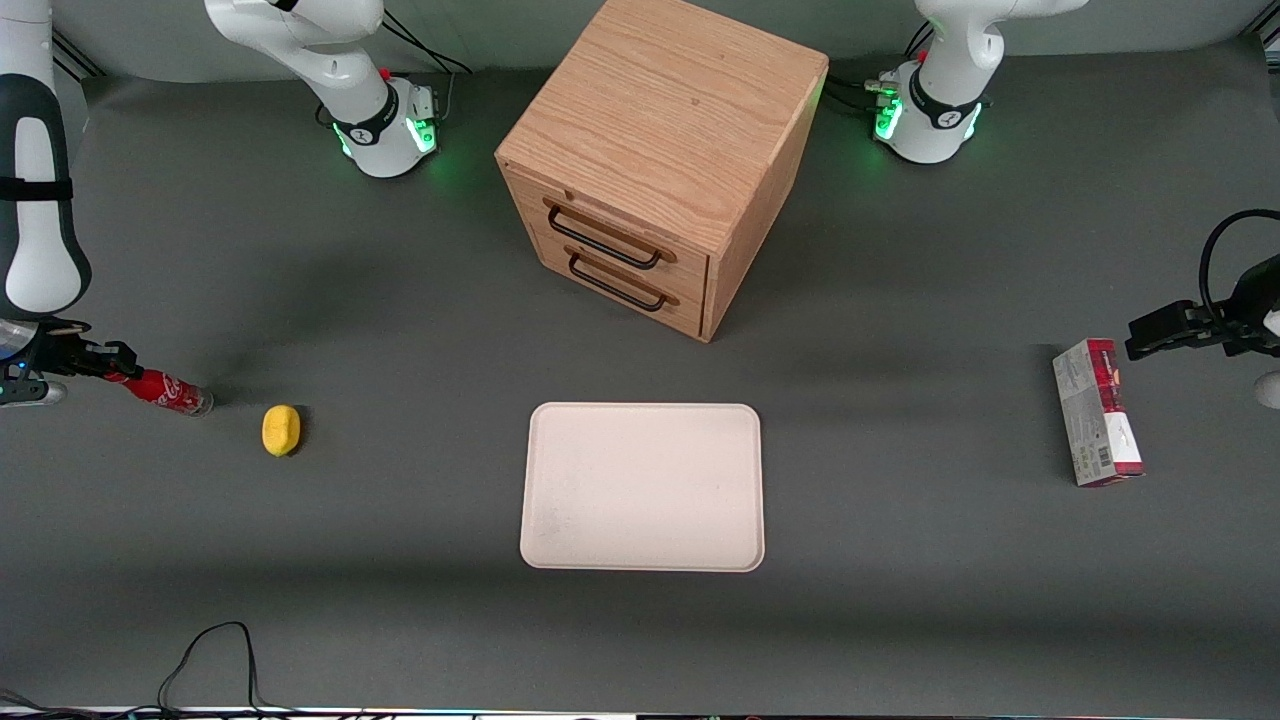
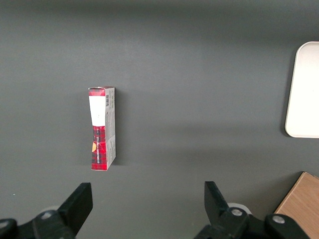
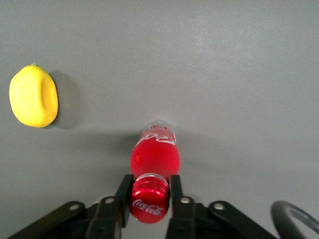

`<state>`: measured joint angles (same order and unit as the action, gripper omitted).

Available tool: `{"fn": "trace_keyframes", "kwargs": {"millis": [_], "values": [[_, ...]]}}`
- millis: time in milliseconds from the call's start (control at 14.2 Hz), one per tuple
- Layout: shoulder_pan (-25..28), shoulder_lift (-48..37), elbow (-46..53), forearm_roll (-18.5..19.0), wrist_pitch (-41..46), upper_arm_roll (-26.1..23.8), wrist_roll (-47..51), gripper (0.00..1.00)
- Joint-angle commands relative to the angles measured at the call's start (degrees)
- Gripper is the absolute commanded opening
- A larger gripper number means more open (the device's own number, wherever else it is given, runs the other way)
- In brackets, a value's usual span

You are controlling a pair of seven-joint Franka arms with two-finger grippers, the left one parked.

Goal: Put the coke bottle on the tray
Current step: 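Close the right gripper around the bottle's cap end and lift it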

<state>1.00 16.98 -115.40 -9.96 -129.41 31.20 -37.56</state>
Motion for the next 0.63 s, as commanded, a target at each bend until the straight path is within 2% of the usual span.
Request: {"fn": "trace_keyframes", "kwargs": {"millis": [0,211,563], "values": [[0.1,0.9,1.1,-2.1,-0.1,0.3,-2.3,0.04],[0.3,-0.2,4.3,-2.0,3.5,0.2,-2.1,0.02],[1.5,-1.2,26.1,0.9,30.3,0.7,-1.1,0.02]]}}
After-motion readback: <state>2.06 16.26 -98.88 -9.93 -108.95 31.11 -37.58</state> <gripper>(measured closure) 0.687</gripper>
